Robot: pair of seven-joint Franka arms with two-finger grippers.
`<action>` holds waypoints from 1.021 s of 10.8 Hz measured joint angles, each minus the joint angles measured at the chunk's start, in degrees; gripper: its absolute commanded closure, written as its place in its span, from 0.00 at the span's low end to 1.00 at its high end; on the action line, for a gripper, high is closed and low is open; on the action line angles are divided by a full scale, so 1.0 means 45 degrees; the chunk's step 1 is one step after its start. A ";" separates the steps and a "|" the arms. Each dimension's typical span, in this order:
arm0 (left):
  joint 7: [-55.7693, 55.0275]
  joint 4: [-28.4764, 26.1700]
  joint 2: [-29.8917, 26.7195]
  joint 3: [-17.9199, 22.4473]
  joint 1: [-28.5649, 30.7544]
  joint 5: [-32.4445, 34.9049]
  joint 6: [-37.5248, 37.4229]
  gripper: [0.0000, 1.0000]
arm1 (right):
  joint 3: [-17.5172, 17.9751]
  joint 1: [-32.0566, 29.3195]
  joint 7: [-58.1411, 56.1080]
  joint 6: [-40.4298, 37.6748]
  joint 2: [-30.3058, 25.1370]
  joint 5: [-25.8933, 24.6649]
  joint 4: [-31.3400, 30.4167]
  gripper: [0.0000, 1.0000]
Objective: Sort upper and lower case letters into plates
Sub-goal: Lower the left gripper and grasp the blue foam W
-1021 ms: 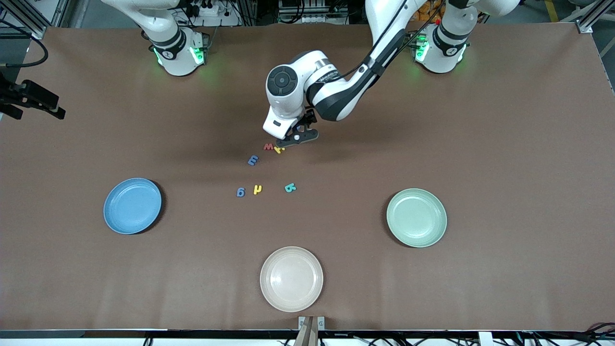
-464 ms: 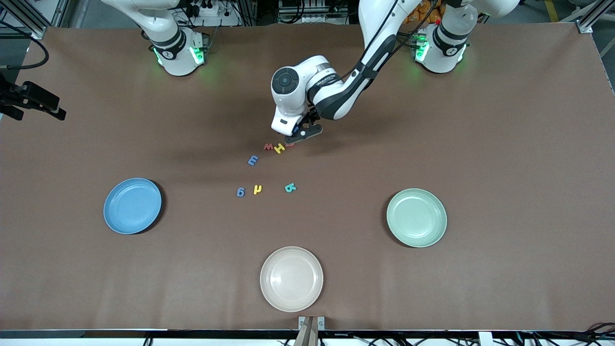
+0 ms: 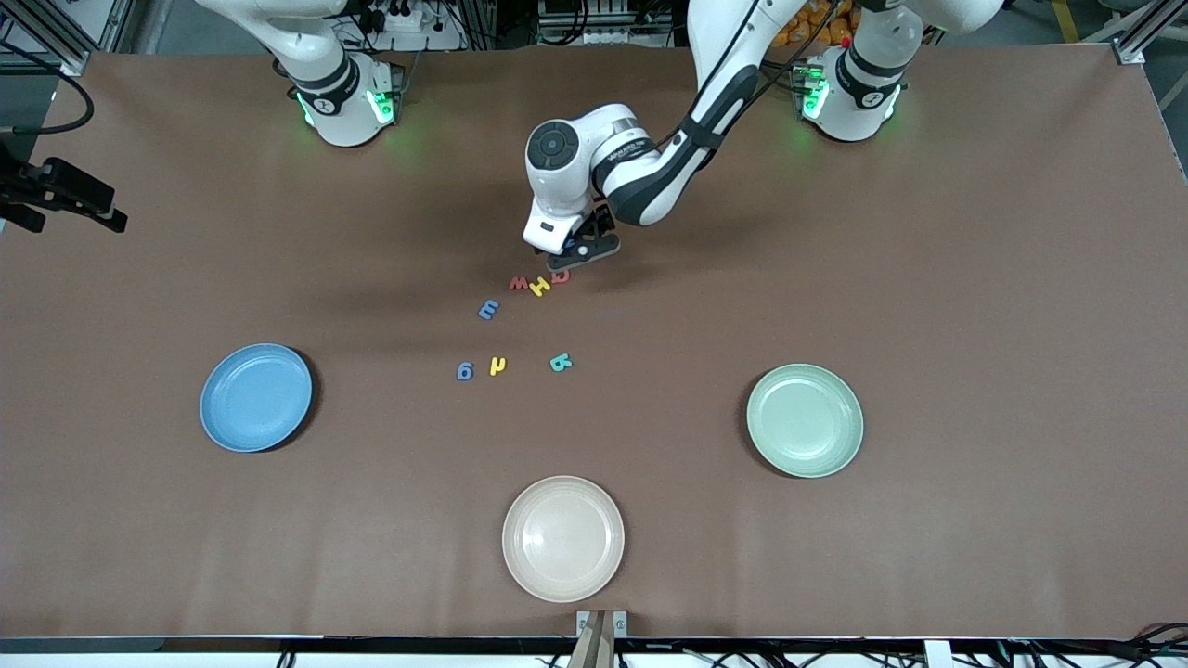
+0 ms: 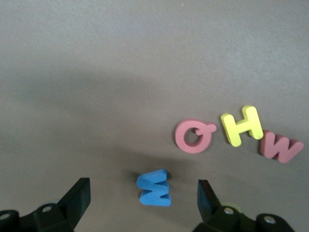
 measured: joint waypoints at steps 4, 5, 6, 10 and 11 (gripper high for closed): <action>-0.0092 -0.0148 0.0148 0.0002 -0.0084 0.0423 0.0306 0.18 | 0.0001 -0.0012 0.0000 -0.0051 0.0009 0.0000 0.0000 0.00; -0.0093 -0.0170 0.0216 0.0005 -0.0084 0.0462 0.0376 0.18 | 0.0004 -0.0012 0.0000 -0.0104 0.0011 0.0000 0.0000 0.00; -0.0093 -0.0176 0.0284 0.0005 -0.0084 0.0498 0.0471 0.18 | 0.0004 -0.0012 0.0000 -0.0135 0.0018 0.0000 0.0000 0.00; -0.0140 -0.0186 0.0558 0.0004 -0.0170 0.0517 0.1171 0.19 | 0.0003 -0.0013 0.0000 -0.0237 0.0103 0.0000 0.0000 0.00; -0.0221 -0.0186 0.0635 0.0004 -0.0209 0.0518 0.1293 0.20 | 0.0004 -0.0013 0.0000 -0.0243 0.0118 0.0000 0.0000 0.00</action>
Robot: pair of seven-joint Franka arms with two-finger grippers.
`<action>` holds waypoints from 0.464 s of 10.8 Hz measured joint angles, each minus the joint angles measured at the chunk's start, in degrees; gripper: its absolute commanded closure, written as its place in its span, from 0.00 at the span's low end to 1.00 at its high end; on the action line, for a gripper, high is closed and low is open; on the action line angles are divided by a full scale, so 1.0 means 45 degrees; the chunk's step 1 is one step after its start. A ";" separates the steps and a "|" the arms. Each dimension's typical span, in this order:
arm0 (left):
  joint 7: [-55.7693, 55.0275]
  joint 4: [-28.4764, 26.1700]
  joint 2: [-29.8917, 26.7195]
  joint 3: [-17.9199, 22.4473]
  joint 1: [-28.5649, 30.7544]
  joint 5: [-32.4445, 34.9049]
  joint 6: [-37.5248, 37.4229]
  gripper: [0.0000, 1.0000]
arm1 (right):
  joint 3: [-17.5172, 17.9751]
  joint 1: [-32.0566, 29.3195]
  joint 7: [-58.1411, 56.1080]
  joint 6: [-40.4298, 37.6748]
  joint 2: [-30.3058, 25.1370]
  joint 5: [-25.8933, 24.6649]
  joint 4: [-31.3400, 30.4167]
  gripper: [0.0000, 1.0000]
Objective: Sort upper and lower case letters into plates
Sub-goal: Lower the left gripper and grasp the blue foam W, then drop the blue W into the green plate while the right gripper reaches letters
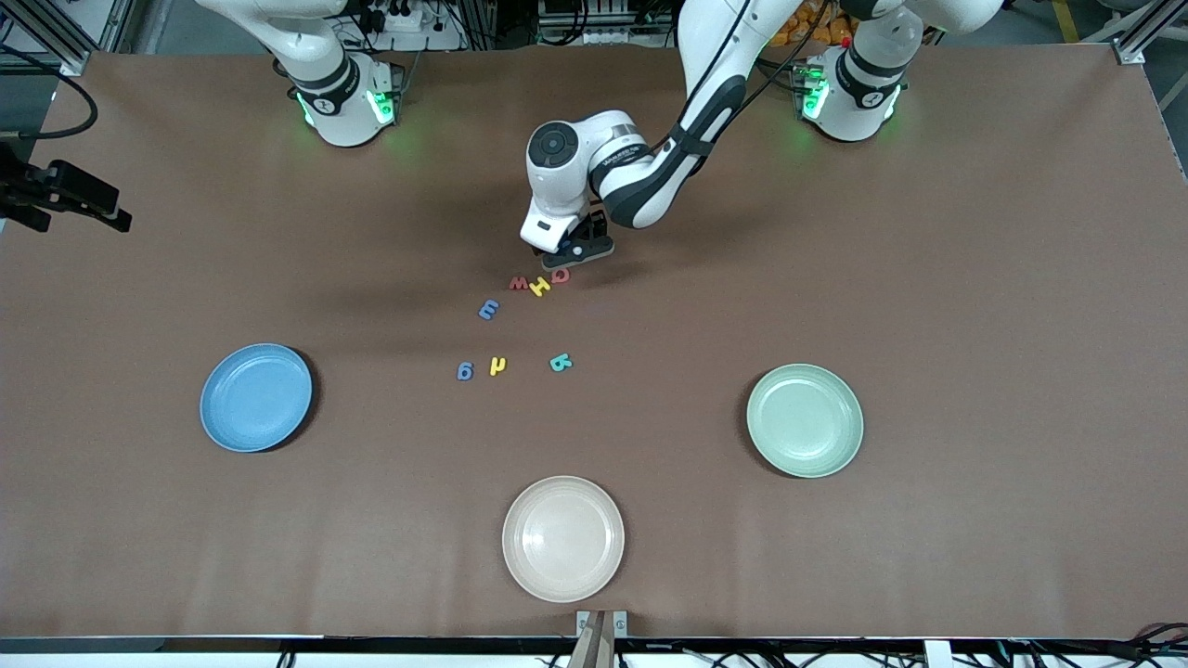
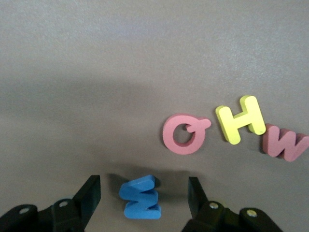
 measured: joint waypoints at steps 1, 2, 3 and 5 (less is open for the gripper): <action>-0.0096 0.0000 0.0054 0.0000 -0.0041 0.0000 0.0037 0.25 | 0.0003 0.0000 0.0000 -0.0011 0.0004 0.0000 0.0000 0.00; -0.0196 0.0000 0.0081 0.0000 -0.0101 0.0001 0.0046 0.33 | 0.0010 0.0000 0.0000 -0.0068 0.0004 0.0000 0.0000 0.00; -0.0241 -0.0016 0.0091 0.0000 -0.0151 0.0002 0.0046 0.45 | 0.0020 0.0000 0.0000 -0.0143 0.0004 0.0000 0.0000 0.00; -0.0286 -0.0065 0.0100 0.0000 -0.0188 0.0143 0.0101 0.85 | 0.0036 0.0000 0.0000 -0.0199 0.0004 0.0000 0.0000 0.00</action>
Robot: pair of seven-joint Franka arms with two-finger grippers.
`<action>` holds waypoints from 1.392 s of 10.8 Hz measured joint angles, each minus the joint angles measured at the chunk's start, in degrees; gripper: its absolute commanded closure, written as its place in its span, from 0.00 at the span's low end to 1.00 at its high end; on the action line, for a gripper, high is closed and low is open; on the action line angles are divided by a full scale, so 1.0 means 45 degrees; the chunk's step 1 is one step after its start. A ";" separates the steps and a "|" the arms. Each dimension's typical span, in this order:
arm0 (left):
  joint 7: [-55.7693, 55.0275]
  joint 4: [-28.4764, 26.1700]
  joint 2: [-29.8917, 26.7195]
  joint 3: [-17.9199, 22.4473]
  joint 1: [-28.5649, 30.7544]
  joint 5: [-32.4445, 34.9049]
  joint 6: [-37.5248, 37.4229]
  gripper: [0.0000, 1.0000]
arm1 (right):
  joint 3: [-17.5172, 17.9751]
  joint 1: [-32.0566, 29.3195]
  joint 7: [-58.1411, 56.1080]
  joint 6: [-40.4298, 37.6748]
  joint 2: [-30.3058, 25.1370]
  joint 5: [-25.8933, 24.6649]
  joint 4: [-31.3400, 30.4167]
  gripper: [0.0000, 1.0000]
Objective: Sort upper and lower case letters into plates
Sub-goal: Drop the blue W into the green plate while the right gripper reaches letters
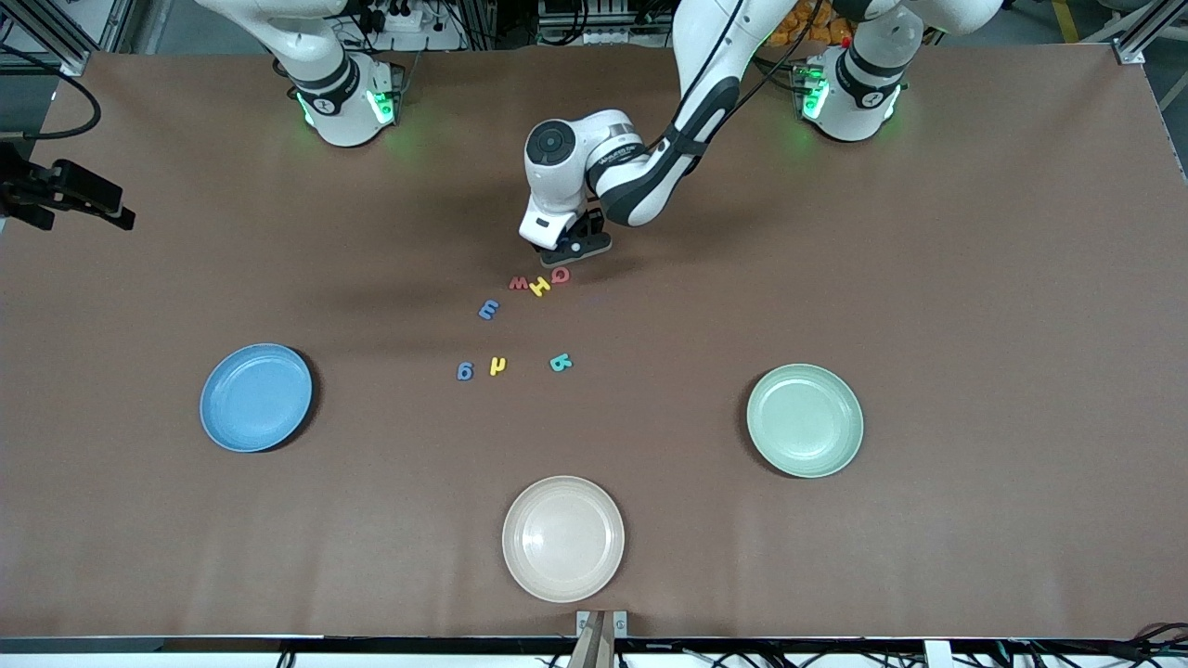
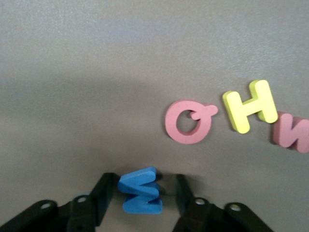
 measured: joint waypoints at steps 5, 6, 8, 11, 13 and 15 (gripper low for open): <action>-0.0355 0.0019 -0.0132 0.0368 0.0029 0.0591 0.0013 1.00 | -0.0020 -0.0078 0.0000 -0.0146 0.0003 0.0026 0.0004 0.00; -0.0355 0.0098 -0.0257 0.0681 0.0088 0.0628 0.0101 1.00 | -0.0022 -0.0116 -0.0001 -0.0184 0.0029 0.0030 0.0001 0.00; -0.0353 0.0327 -0.1168 0.1090 0.0556 0.0662 0.0133 1.00 | 0.0049 -0.0093 -0.0007 -0.0183 0.0138 0.0030 0.0000 0.00; 0.1599 0.0350 -0.2967 0.1187 0.2550 0.0707 -0.1009 1.00 | 0.0164 0.0021 -0.0007 -0.0240 0.0352 -0.0156 -0.0003 0.00; 0.4036 0.0315 -0.3198 0.1242 0.4729 0.0707 -0.1139 1.00 | 0.0185 0.0216 -0.0020 -0.0921 0.0794 -0.0196 -0.0023 0.00; 0.6527 0.0227 -0.3103 0.1229 0.6910 0.0706 -0.1138 1.00 | 0.0206 0.1087 0.0174 -0.0832 0.1198 -0.0229 -0.0021 0.00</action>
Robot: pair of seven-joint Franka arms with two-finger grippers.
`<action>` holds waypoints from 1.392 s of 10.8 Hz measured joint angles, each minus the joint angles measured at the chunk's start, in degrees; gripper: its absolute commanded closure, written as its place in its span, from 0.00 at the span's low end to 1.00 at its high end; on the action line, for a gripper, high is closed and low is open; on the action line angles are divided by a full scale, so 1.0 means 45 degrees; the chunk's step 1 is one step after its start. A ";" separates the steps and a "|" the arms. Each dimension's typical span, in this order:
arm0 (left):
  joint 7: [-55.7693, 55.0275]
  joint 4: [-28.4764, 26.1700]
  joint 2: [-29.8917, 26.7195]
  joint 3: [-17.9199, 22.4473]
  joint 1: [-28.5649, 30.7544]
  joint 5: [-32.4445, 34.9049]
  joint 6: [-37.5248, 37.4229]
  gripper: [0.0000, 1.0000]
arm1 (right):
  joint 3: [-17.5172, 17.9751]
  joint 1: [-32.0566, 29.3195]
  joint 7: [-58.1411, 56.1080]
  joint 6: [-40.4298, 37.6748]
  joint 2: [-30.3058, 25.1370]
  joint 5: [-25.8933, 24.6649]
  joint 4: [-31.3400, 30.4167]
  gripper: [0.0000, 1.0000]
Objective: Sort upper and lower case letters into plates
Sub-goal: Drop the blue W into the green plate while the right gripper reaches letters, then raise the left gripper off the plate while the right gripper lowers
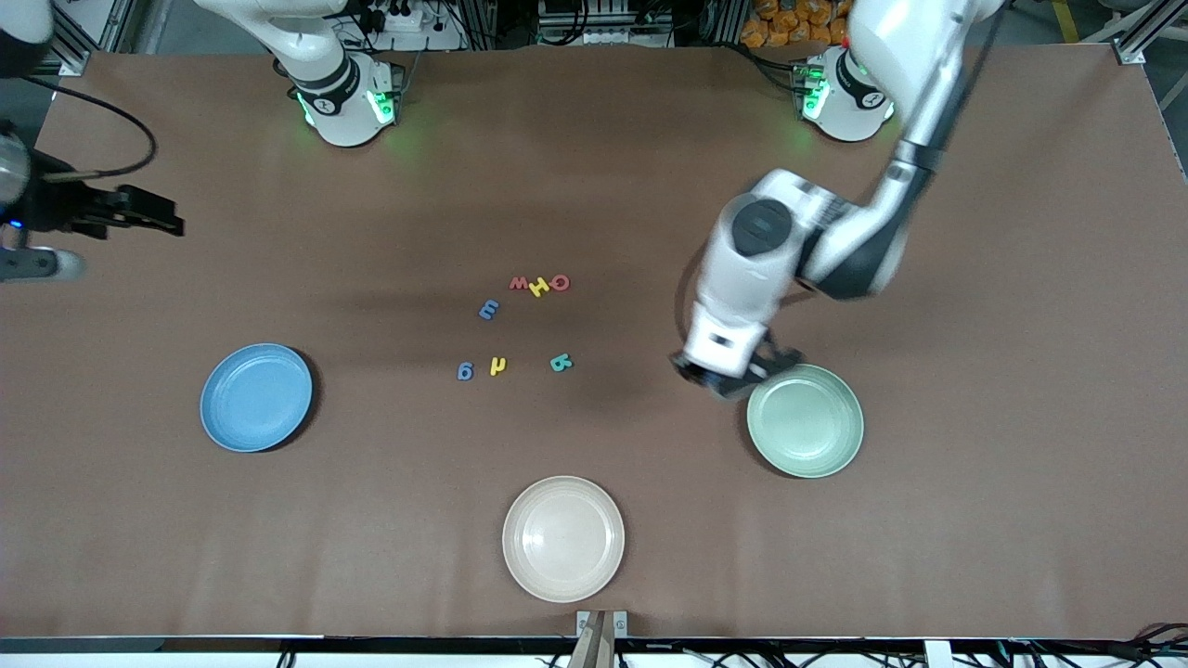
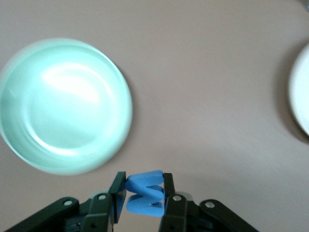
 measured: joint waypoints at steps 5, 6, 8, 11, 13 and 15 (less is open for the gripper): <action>0.3012 -0.0053 0.0858 -0.0075 0.2735 -0.0001 0.0008 0.48 | 0.0028 0.1591 0.1943 0.2149 0.1701 0.0009 -0.0092 0.00; 0.3015 0.0031 0.1111 -0.0091 0.2769 -0.0001 0.0021 0.27 | 0.0041 0.2206 0.2933 0.2722 0.2087 0.0009 -0.0211 0.00; 0.3014 0.0263 0.1451 -0.0138 0.2758 -0.0001 0.0042 0.00 | 0.0058 0.3325 0.4788 0.4554 0.2777 0.0011 -0.0834 0.00; 0.3013 0.0582 0.1481 -0.0152 0.2764 -0.0001 0.0009 0.00 | 0.0061 0.4574 0.7338 0.6928 0.4057 0.0013 -0.1325 0.00; 0.3013 0.0836 0.1314 -0.0212 0.2750 -0.0001 -0.0314 0.00 | 0.0059 0.5206 0.8389 0.7806 0.4843 0.0014 -0.1340 0.00; 0.3013 0.1200 0.0891 -0.0281 0.2733 -0.0001 -0.1221 0.00 | 0.0061 0.5623 0.9451 0.8531 0.5452 0.0014 -0.1340 0.00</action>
